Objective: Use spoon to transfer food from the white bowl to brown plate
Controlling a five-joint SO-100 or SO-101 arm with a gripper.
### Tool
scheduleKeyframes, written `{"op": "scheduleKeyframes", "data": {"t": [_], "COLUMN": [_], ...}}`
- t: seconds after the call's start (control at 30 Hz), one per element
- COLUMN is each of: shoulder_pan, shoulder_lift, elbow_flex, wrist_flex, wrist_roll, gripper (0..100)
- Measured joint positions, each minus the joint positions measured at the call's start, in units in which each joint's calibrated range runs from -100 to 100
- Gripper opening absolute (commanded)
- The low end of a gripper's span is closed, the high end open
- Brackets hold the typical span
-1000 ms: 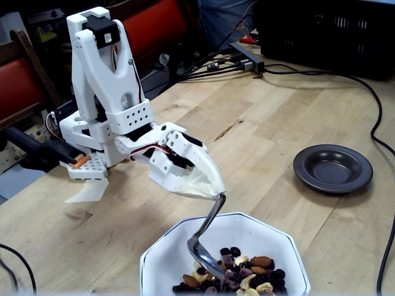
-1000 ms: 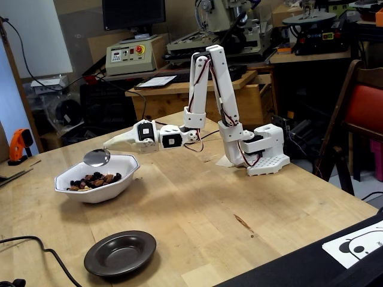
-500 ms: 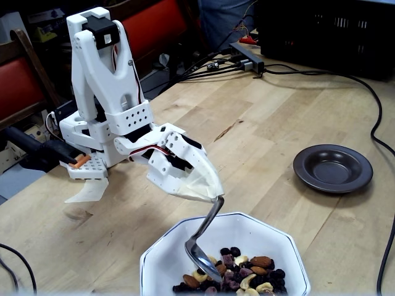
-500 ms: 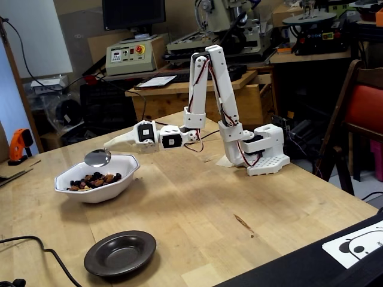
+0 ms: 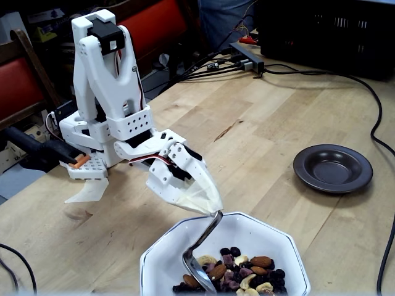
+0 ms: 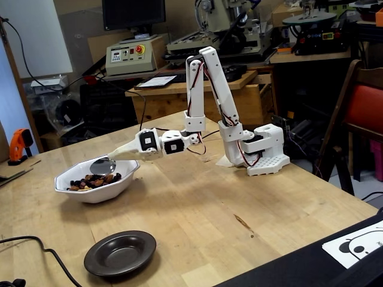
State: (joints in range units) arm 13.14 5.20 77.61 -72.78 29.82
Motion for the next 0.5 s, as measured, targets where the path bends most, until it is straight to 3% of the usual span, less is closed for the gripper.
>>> {"op": "scheduleKeyframes", "data": {"t": [0.5], "shoulder_pan": [4.01], "shoulder_lift": [0.43], "elbow_flex": [-0.17], "wrist_flex": [0.0], "wrist_roll": [3.47], "gripper": [3]}}
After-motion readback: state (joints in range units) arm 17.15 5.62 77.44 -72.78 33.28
